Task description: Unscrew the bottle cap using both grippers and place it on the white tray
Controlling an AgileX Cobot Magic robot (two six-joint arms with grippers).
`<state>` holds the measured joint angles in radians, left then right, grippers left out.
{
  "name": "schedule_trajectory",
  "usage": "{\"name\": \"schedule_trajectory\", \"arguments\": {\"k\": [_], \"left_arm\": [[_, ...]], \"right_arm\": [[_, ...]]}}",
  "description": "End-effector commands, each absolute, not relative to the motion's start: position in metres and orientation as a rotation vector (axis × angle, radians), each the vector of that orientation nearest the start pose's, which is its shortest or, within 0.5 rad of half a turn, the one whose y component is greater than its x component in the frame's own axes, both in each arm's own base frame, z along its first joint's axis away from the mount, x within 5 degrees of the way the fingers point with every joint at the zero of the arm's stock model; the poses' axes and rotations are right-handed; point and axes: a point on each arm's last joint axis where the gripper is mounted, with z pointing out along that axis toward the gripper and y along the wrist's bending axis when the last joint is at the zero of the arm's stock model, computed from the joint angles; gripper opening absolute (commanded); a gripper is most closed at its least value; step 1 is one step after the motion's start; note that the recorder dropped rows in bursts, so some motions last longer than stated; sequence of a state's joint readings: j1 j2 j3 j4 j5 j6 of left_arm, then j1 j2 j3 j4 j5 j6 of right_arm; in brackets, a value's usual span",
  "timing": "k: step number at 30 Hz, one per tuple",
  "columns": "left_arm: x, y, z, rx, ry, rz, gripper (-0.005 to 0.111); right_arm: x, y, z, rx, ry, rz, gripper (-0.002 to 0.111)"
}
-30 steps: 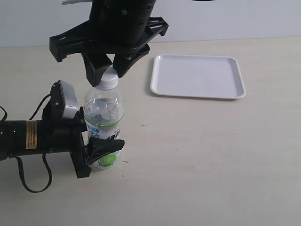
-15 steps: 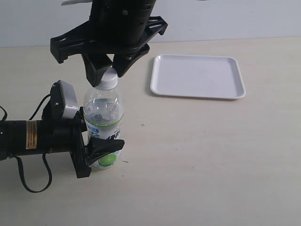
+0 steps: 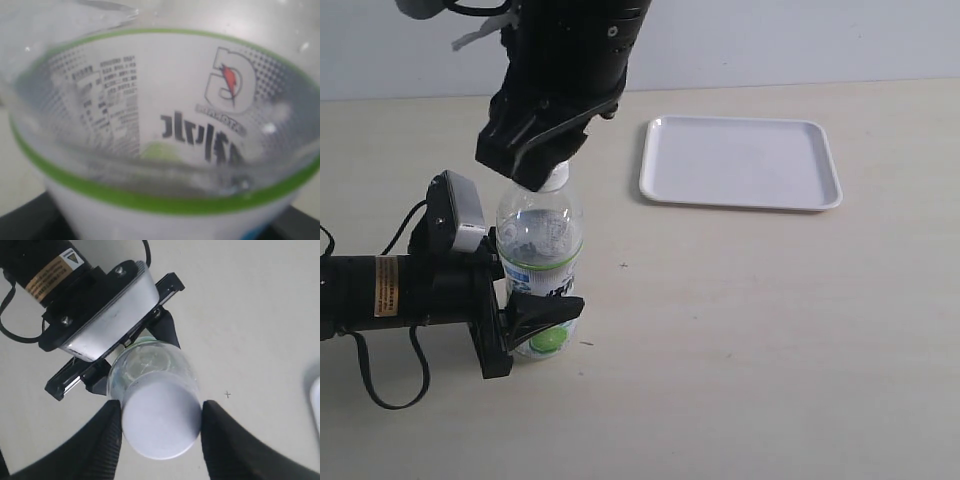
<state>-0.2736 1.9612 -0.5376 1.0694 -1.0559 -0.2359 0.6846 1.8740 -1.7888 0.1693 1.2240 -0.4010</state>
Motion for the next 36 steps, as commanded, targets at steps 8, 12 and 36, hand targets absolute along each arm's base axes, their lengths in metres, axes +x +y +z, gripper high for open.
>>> {"name": "schedule_trajectory", "arguments": {"k": [8, 12, 36], "left_arm": [[0.2392, -0.1415, 0.0967, 1.215, 1.677, -0.812, 0.000], [0.2392, -0.1415, 0.0967, 1.215, 1.677, -0.812, 0.000], [0.2381, -0.1420, 0.0971, 1.227, 1.666, -0.822, 0.000]], "right_arm": [[0.3015, 0.2646, 0.3231, -1.813, 2.092, 0.199, 0.000], [0.3013, 0.2648, 0.3232, -1.893, 2.014, 0.181, 0.000], [0.2975, 0.2694, 0.3244, -2.438, 1.199, 0.071, 0.000]]}}
